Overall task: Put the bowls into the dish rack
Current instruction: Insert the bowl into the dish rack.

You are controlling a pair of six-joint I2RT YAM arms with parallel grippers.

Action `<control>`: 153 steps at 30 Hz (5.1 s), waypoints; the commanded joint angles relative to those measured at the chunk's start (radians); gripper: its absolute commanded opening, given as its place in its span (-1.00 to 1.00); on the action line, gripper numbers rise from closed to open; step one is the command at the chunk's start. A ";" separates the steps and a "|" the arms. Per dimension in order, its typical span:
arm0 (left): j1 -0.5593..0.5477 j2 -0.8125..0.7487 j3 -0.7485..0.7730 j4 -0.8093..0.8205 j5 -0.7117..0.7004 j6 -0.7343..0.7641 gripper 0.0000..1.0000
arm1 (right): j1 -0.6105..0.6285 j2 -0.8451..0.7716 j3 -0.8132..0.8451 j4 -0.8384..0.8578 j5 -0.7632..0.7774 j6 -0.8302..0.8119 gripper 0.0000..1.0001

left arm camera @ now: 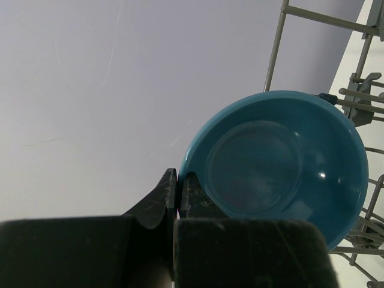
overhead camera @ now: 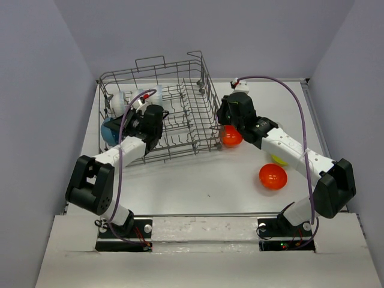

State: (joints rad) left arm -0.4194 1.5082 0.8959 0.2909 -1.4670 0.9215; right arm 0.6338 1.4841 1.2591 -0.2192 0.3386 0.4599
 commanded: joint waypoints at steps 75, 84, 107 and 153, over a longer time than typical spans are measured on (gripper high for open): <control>-0.053 0.035 0.057 -0.318 -0.023 -0.165 -1.00 | -0.054 -0.044 -0.073 -0.065 0.031 0.045 -0.99; -0.053 -0.019 0.026 -0.320 -0.030 -0.145 -1.00 | -0.054 -0.041 -0.073 -0.065 0.023 0.046 -0.99; -0.050 -0.051 -0.009 -0.312 0.007 -0.118 -1.00 | -0.054 -0.074 -0.089 -0.074 -0.030 0.046 -0.99; -0.041 0.055 0.166 -0.691 0.112 -0.467 -1.00 | -0.045 -0.091 -0.104 -0.089 -0.090 0.049 -0.99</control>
State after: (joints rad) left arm -0.4622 1.5471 1.0012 -0.2836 -1.3647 0.5560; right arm 0.6025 1.3991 1.1828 -0.2272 0.2684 0.4442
